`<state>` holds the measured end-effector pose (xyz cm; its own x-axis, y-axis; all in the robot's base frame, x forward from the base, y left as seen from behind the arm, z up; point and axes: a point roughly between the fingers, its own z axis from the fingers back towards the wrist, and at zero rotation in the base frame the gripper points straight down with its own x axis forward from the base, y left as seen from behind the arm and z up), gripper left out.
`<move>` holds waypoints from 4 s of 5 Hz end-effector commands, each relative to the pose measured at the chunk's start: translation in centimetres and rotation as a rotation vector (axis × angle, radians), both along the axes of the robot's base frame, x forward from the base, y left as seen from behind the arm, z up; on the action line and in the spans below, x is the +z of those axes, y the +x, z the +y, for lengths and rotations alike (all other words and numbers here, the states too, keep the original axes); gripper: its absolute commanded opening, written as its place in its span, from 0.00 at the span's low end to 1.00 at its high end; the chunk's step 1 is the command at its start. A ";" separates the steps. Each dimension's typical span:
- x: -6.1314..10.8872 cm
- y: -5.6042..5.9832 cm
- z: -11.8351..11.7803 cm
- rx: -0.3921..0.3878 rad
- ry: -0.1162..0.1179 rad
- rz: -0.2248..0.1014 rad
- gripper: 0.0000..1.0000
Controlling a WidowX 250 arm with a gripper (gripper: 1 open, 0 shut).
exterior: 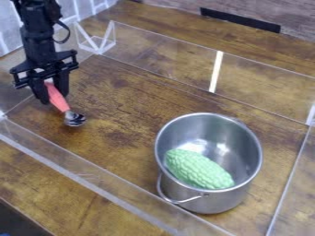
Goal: Move the orange spoon to the right
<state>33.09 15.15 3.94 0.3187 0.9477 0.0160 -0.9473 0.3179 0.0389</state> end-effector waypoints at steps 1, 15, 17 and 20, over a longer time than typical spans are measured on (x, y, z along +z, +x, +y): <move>4.2 2.0 -0.6 -0.093 0.038 -0.090 0.00; 10.8 12.4 -21.0 -0.142 -0.122 -0.376 0.00; 12.4 12.3 -18.6 -0.189 -0.128 -0.452 0.00; 10.9 12.6 -16.3 -0.182 -0.127 -0.539 0.00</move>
<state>45.36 -1.44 8.26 0.4717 0.8809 0.0388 -0.8137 0.4518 -0.3658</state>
